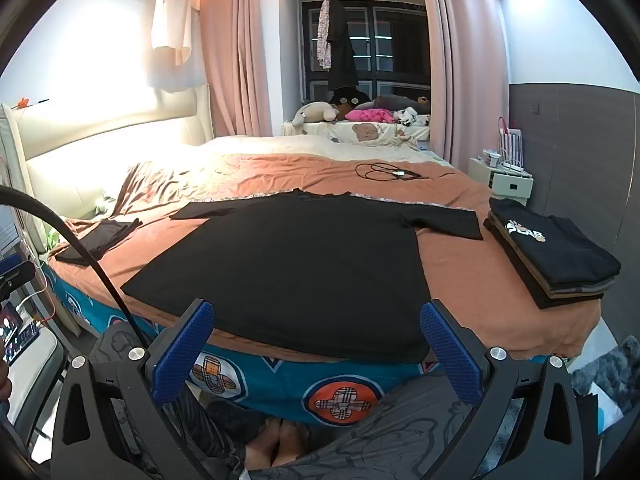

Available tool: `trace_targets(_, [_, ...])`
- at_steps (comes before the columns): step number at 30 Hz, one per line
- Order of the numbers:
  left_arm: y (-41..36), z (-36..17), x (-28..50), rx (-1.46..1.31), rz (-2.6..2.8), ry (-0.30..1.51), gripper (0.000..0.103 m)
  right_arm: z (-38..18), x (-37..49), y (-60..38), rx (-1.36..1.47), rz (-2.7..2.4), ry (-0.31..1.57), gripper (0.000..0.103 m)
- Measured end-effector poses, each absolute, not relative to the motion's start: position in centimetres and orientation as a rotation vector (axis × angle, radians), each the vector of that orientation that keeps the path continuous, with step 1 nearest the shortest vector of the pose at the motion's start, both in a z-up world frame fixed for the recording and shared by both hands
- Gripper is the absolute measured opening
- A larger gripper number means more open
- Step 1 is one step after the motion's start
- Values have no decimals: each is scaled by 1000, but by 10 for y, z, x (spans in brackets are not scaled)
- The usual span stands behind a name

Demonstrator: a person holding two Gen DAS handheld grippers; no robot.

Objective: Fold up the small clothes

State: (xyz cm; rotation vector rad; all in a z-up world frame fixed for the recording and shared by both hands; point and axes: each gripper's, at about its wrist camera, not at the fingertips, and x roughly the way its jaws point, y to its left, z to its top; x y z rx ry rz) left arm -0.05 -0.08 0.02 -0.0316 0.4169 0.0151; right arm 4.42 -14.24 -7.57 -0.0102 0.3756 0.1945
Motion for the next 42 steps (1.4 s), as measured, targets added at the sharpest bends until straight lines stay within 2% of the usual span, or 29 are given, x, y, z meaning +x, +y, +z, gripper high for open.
trace_targets(42, [-5,5,-3,-38,-1,408,103,-75,41,-144,-20,198,359,103])
